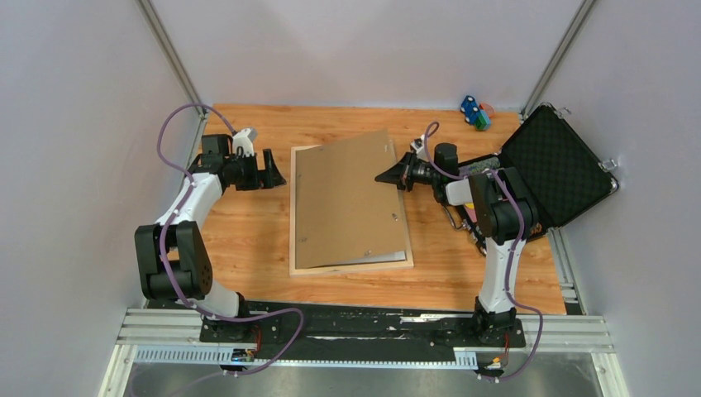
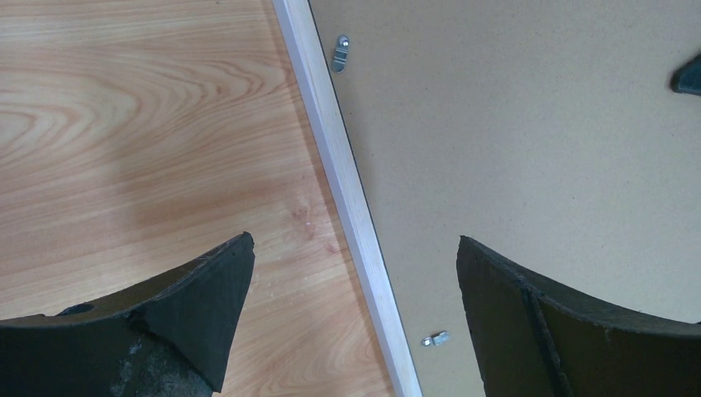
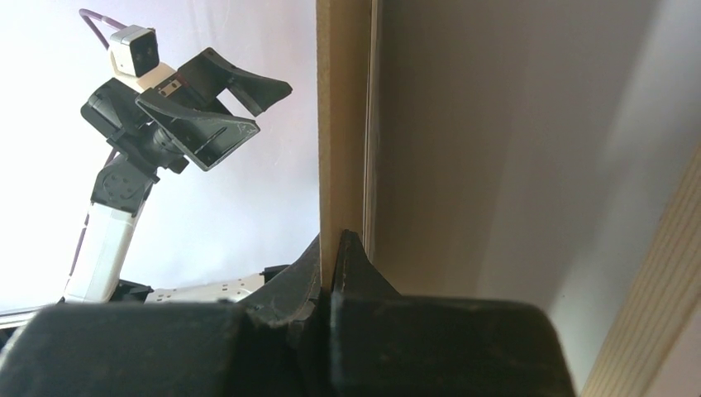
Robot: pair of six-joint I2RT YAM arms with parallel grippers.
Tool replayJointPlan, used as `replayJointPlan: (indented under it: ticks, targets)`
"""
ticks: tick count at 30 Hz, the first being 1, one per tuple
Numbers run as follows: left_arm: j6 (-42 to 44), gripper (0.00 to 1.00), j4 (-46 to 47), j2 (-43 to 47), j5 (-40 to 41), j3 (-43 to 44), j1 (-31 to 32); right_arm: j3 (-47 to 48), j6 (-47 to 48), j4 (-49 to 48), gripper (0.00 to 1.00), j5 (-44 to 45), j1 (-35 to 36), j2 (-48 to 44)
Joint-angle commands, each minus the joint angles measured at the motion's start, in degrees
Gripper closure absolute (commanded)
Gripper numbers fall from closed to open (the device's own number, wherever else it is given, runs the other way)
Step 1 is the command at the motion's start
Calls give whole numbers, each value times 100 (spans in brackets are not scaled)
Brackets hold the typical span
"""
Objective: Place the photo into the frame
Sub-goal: Place the photo frame item in the photo frame.
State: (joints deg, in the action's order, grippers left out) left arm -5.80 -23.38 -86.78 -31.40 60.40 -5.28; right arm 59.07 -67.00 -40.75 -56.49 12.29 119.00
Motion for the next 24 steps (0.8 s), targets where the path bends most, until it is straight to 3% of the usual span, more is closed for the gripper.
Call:
replayJointPlan:
  ticks: [1,24]
  targets:
    - [114,0,89,188,-58,-7,-39,9,-28,-259,100,-123,38,-228]
    - [132,0,88,162,-105,-20,-71,208,150,-214,100,-248,122,23]
